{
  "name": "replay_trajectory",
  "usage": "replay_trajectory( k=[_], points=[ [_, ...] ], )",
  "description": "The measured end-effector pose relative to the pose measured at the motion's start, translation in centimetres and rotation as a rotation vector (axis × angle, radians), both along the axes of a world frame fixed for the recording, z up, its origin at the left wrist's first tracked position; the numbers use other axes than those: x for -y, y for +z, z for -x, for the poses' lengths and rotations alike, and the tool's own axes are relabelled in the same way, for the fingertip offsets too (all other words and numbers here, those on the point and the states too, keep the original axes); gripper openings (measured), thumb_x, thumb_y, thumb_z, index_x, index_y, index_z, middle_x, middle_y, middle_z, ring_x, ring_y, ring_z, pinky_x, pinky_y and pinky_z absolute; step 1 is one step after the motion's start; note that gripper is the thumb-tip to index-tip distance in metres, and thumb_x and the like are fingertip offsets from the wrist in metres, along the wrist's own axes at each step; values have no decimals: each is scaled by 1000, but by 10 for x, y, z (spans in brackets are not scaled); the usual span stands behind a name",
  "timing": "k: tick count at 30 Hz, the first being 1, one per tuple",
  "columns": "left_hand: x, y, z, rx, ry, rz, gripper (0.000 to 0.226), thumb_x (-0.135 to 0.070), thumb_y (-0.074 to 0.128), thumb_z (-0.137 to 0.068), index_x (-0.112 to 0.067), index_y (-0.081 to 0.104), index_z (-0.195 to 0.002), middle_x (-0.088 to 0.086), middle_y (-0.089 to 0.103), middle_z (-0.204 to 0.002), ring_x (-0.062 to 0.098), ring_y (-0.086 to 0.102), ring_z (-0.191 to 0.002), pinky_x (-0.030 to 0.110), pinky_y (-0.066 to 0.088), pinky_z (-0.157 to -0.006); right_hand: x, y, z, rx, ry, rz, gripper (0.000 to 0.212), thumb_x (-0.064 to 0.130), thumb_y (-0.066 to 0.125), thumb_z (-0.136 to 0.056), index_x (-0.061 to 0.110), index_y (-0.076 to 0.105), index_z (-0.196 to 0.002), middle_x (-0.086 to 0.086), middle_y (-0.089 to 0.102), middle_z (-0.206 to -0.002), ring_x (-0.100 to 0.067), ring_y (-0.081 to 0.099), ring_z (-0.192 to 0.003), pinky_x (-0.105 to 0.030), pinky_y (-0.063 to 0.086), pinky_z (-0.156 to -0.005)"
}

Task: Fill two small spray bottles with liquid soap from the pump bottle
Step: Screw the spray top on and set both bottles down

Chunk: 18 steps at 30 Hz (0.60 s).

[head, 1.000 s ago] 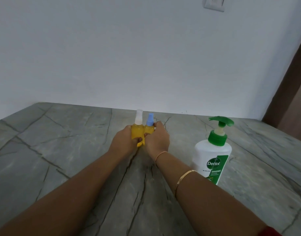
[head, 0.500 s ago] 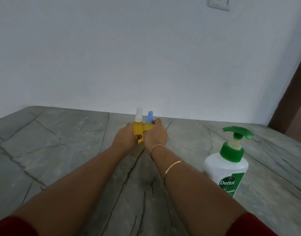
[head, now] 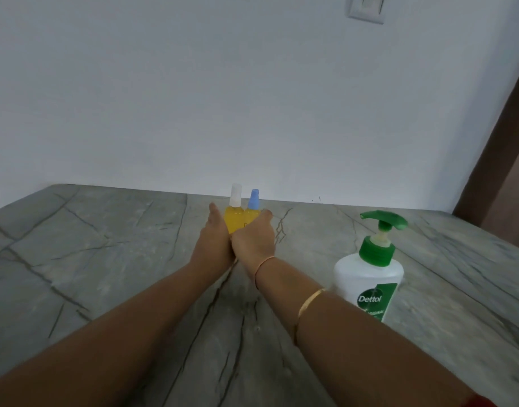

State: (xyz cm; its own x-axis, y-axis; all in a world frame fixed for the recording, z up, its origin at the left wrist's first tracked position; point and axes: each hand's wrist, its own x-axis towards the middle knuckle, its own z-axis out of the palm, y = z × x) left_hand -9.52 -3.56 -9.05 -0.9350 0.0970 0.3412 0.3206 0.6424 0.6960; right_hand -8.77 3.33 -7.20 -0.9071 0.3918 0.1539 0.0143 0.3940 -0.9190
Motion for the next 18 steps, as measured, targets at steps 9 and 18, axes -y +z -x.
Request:
replay_trajectory(
  k=[9, 18],
  points=[
    [-9, -5, -73, -121, -159, 15, 46, -5, 52, -88, -14, 38, -131, 4, 53, -127, 13, 51, -110, 12, 35, -80, -34, 8, -121, -40, 289, -176, 41, 2, 49, -91, 15, 41, -129, 5, 48, -100, -6, 49, -91, -14, 41, -75],
    [-50, 7, -120, 123, -456, 45, 70, -14, 55, -84, -25, 17, -142, 0, 33, -146, 14, 35, -131, 30, 38, -103, -109, -2, -191, -145, 138, -284, 19, 9, 65, -84, 27, 63, -85, 12, 68, -83, 4, 62, -75, -7, 46, -67]
  ],
)
